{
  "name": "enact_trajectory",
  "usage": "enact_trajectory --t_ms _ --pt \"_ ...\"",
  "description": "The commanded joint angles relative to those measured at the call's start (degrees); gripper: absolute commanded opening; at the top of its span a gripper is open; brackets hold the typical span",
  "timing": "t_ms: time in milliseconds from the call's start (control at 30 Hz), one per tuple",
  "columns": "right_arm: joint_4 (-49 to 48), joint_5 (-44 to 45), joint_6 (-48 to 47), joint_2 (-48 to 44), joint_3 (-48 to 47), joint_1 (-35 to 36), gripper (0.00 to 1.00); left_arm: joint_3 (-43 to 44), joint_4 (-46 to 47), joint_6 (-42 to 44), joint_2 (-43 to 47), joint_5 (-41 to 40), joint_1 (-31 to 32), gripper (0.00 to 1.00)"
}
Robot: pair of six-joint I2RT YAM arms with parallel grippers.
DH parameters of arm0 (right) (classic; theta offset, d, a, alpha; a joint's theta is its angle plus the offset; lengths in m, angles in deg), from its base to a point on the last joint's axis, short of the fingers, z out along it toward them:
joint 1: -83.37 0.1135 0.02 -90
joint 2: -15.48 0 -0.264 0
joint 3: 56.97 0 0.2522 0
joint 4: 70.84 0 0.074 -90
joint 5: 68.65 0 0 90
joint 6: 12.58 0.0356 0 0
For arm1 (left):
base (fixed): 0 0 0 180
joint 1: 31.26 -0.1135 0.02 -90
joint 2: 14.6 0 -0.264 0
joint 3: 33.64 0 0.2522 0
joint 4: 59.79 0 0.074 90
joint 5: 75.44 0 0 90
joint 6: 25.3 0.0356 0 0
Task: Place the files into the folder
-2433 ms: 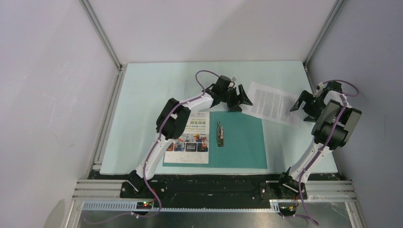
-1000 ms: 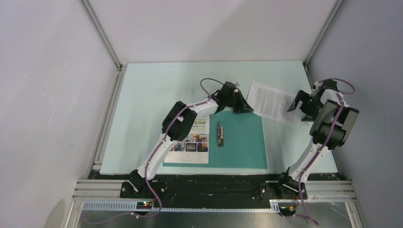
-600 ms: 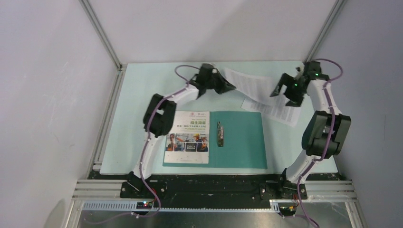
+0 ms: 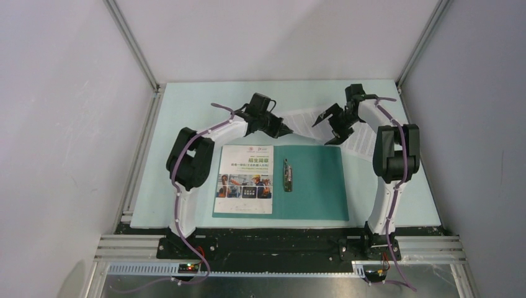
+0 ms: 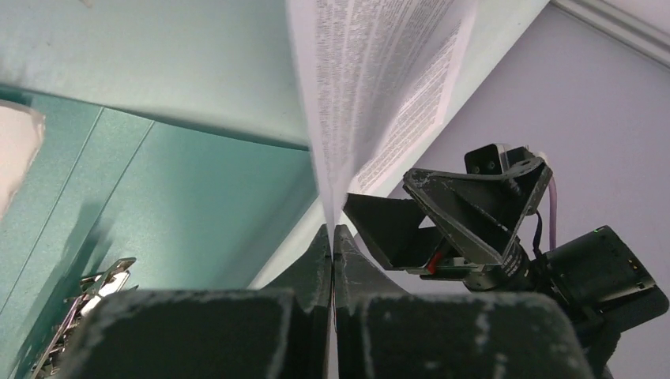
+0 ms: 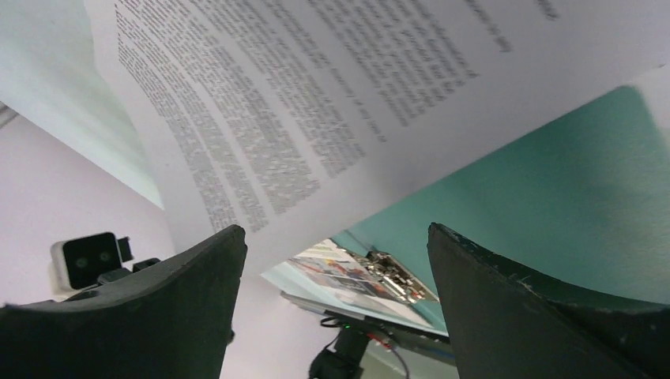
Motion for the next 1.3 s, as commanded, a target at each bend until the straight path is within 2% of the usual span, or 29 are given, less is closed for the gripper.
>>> enact_trajectory --t_ms 0,233,333,467,633,1000,1067,1267 --pt "0.06 -1.66 7.5 0.09 -0.18 1.59 0.89 0.84 -2.97 -1.51 2.74 -2.44 -0.37 0.0" --pt "-0.43 -0.87 7.97 3.3 -2.52 2.57 0.89 -0.28 -3.92 -3.27 4.25 -1.44 0.1 0.0" --pt "0.35 -0.25 6.15 1.97 -3.1 2.73 0.9 -0.18 -3.87 -3.18 4.28 -1.88 -0.06 0.0" --pt "2.88 2.27 5.56 -4.52 1.27 2.48 0.92 2.03 -6.2 -5.19 3.11 -1.79 0.01 0.0" --pt "3.6 3.16 8.09 -6.07 6.89 4.2 0.95 4.83 -8.53 -8.96 3.55 -1.11 1.03 0.0" --pt "2.45 6.36 8.89 -1.68 -0.93 6.42 0.99 3.97 -11.8 -15.59 6.32 0.9 3.26 0.0" --pt "1.95 7.96 8.47 -1.49 -1.48 6.27 0.97 3.63 -12.32 -16.19 6.78 1.25 3.78 0.0" --pt "0.0 9.72 8.11 -0.53 -2.73 6.31 0.79 3.53 -13.43 -16.39 7.29 1.12 3.99 0.0"
